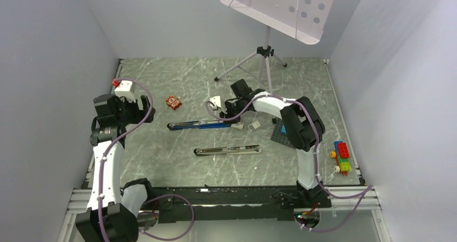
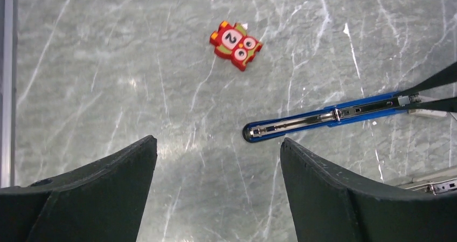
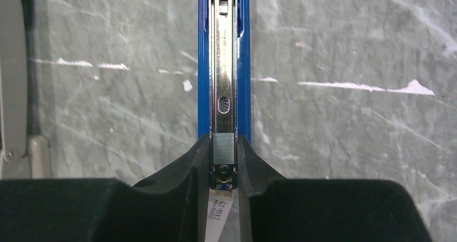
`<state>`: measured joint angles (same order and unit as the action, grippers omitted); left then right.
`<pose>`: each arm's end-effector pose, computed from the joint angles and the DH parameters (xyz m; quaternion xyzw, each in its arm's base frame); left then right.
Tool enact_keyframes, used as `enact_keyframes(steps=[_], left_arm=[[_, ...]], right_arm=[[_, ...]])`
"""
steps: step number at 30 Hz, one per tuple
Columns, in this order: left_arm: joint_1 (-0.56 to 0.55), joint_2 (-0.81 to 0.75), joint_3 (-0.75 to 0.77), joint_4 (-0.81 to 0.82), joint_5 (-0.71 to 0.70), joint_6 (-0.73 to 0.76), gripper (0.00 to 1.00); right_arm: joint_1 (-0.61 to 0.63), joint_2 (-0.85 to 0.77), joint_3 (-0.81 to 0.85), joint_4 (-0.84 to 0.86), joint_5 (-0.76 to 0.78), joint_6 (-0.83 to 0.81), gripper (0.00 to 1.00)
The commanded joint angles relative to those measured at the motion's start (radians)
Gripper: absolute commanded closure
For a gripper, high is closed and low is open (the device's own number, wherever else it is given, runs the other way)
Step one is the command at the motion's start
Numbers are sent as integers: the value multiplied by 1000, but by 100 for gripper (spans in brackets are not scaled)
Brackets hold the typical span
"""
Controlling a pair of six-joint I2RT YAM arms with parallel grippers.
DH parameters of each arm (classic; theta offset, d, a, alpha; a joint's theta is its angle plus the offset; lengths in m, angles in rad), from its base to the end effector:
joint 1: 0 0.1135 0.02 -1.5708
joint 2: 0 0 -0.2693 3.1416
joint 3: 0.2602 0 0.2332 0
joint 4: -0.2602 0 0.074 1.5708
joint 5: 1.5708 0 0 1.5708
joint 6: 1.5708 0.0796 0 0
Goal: Load the staples into the stapler
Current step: Move the stapler to the center of the board.
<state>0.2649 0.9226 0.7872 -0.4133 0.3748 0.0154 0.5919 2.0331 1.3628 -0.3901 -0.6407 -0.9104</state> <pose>0.2153 0.0282 0.2800 -0.0162 0.8616 -0.0938 0.4985 0.3231 0.2745 0.1413 -0.6849 0.6170 0.2628 0.2849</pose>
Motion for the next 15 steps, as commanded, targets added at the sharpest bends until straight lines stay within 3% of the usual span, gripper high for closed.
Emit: enact_keyframes(steps=[1,4,8,11,13,15], left_arm=[[3,-1,-11,81,160,169,12],[2,10,-10,31,254,302,13],[-13,22,5,-54,255,500,13],[-23,32,12,-46,240,539,13],[-23,28,6,-1,231,514,13],[-23,15,-9,50,225,475,13]], right_arm=[[-36,39,63,-136,-1,-147,94],[-38,47,84,-145,8,-155,93],[-41,56,108,-163,65,-208,93],[-67,71,123,-176,101,-262,90],[-84,81,141,-208,87,-306,84],[-88,78,156,-238,44,-336,67]])
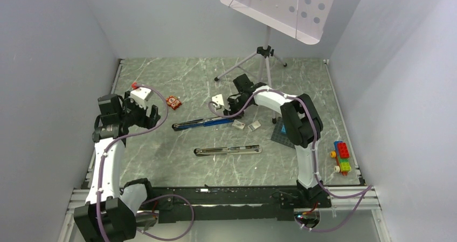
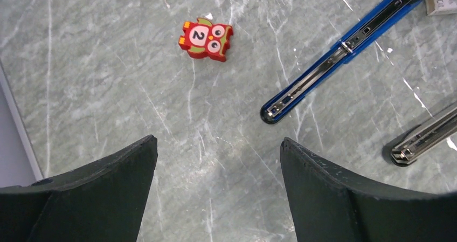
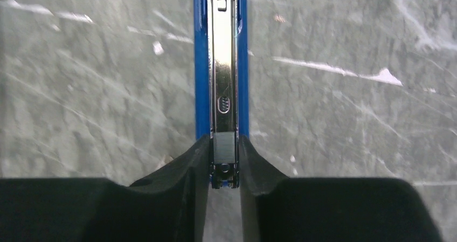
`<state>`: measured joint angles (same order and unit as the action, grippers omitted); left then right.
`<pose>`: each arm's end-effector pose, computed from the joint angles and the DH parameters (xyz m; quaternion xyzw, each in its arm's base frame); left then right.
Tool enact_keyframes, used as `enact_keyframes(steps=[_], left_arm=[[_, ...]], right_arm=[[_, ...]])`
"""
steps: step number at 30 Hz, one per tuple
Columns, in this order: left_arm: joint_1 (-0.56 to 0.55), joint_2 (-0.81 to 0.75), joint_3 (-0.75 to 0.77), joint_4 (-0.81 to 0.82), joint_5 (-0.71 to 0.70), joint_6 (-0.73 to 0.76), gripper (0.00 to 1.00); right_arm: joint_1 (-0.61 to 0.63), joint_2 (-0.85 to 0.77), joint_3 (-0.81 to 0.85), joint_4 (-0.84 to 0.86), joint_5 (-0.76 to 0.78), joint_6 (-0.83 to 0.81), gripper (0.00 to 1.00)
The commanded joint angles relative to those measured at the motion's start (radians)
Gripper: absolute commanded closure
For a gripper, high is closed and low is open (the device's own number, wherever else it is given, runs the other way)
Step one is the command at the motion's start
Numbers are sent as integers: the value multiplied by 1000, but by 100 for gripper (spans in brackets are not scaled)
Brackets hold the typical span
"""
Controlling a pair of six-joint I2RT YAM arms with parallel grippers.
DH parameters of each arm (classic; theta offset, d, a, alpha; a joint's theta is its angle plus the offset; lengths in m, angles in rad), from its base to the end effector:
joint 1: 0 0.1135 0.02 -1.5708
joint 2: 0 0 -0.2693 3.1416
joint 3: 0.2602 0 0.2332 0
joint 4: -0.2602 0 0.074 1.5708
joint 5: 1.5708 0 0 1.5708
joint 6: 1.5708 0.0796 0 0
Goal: Load the staples into the stapler
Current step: Move the stapler to the center of the board.
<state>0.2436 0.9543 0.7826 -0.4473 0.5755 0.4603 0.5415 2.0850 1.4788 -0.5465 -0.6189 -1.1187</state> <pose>0.2155 0.0089 0.2722 0.2214 0.8333 -0.0854 0.4993 0.3431 0.2603 0.1420 -0.7303 0.5821 0.2293 0.2743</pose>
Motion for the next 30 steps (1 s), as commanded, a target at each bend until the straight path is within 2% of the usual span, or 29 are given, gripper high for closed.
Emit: enact_keyframes(steps=[1,7,10,13,17,22,26,30], left_arm=[[-2,-25,-12,109,23,12,13],[-2,-69,-43,164,54,-51,14],[-2,-88,-66,162,57,-50,13],[-1,-110,-96,160,74,-41,14],[-1,-141,-131,150,79,-22,14],[0,-143,-143,92,83,41,14],[0,-128,-151,78,80,60,14],[2,-138,-168,109,74,47,14]], right_arm=[[-37,23,44,-91,-3,-135,60],[-14,41,100,-92,-116,-111,37],[4,61,129,-50,-169,-73,31],[27,103,179,-17,-213,-14,29],[47,235,351,-116,-257,32,28],[63,294,440,-194,-241,6,32],[80,276,407,-230,-189,-53,32],[75,228,351,-217,-211,-22,30]])
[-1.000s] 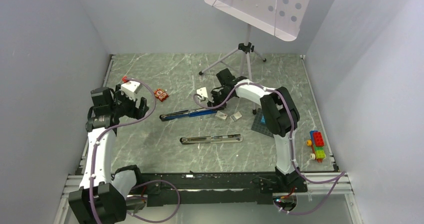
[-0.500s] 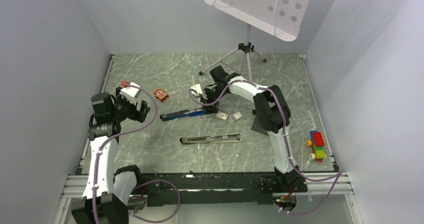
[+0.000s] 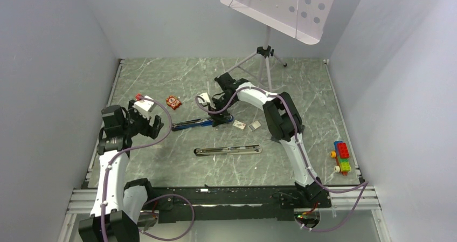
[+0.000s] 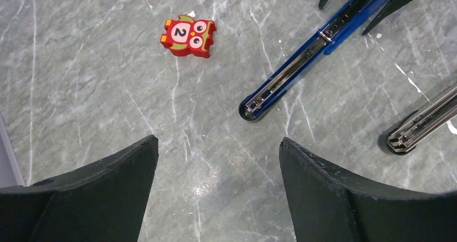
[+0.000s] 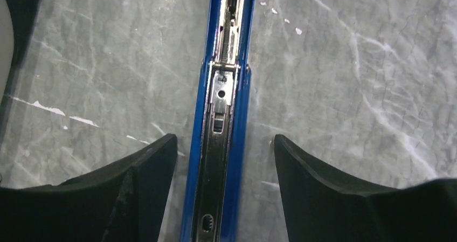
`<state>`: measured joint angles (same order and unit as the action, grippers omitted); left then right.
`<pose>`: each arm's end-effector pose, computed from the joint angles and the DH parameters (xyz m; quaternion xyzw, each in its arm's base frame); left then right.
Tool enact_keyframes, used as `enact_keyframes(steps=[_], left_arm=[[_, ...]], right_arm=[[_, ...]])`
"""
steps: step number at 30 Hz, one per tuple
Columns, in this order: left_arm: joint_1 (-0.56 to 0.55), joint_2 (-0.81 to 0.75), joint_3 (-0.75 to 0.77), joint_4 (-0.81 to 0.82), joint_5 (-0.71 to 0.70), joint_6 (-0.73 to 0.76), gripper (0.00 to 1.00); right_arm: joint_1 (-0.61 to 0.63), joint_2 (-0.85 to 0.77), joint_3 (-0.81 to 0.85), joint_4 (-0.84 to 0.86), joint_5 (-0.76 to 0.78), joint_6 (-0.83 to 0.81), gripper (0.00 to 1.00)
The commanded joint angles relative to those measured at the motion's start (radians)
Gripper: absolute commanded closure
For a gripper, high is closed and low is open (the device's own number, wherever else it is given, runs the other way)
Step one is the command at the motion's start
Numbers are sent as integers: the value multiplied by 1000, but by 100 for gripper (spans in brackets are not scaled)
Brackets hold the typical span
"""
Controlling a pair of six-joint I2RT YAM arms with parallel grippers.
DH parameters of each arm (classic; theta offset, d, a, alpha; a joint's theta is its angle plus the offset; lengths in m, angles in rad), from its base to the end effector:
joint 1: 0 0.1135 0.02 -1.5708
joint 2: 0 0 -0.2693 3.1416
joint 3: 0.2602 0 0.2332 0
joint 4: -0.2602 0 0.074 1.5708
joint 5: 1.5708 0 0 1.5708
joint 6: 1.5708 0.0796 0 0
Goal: Load the staples into the stapler
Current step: Move the stapler to the center of the board, then close the stapler at the center of the board.
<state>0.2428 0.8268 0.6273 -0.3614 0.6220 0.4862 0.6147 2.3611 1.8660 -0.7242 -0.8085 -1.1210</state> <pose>0.1935 0.0001 0.2520 0.2481 0.8091 -0.0860 0.5258 0.3610 0.3253 0.1276 -0.7351 0.5327 0.3347 0.2526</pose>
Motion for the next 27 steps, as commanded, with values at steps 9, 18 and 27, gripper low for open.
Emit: enact_keyframes(steps=[9,18,27], left_arm=[[5,-24,-50,85,63,-37,16],[5,-7,-70,111,84,-53,16],[5,2,-57,111,92,-59,17]], right_arm=[[14,-28,-16,29,37,74,35],[-1,-31,11,70,-38,162,36],[-1,-48,-18,165,-44,249,47]])
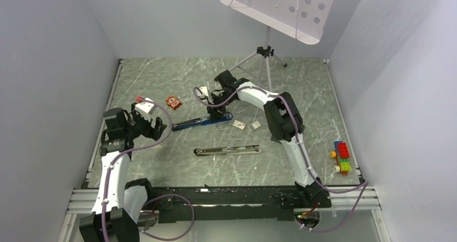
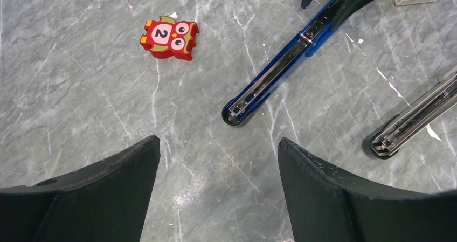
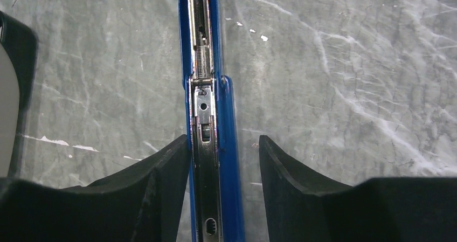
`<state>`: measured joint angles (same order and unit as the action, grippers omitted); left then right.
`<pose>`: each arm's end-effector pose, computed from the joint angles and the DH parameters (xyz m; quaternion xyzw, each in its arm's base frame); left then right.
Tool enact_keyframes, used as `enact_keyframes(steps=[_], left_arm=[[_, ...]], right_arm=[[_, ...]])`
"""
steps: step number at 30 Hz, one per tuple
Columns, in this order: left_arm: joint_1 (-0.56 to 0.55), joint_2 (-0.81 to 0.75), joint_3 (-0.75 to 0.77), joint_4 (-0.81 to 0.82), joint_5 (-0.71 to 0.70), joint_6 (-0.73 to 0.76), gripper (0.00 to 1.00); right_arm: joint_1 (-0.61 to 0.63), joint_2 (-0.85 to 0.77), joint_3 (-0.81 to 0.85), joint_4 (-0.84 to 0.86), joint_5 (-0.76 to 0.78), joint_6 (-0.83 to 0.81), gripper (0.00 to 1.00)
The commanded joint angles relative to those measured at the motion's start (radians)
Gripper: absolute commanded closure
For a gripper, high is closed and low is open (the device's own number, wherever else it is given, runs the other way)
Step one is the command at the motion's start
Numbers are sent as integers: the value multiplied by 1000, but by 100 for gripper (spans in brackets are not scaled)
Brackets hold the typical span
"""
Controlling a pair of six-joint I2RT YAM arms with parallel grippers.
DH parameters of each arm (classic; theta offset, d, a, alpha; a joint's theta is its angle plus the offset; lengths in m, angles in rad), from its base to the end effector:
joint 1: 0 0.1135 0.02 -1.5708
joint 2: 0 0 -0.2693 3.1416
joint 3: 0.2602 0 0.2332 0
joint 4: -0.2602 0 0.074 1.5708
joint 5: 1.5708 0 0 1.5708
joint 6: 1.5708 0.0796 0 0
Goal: Load the staples into the stapler
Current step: Close the stapler at the center of the board.
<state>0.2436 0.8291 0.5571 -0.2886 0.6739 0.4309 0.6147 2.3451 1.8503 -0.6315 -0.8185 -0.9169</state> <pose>0.1931 -0.0032 0.2369 0.2365 0.8073 -0.1219 0.5267 0.3671 0.3303 0.1359 -0.6835 0.5842 0.3533 0.2583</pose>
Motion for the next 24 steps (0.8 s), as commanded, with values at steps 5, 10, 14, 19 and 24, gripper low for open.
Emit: enact_keyframes(steps=[5,10,14,19,24], left_arm=[[4,-7,7,41,33,-8,17],[5,-8,3,37,36,-7,17],[4,-14,3,34,34,-6,17],[4,-16,4,29,38,-7,17],[6,-35,-3,68,59,-68,18]], right_arm=[[4,-30,-20,74,-10,14,53],[13,-27,-39,67,13,-30,51],[14,-24,-43,52,14,-64,67],[5,-29,-38,33,-3,-81,88],[-21,-57,-46,57,-47,-63,96]])
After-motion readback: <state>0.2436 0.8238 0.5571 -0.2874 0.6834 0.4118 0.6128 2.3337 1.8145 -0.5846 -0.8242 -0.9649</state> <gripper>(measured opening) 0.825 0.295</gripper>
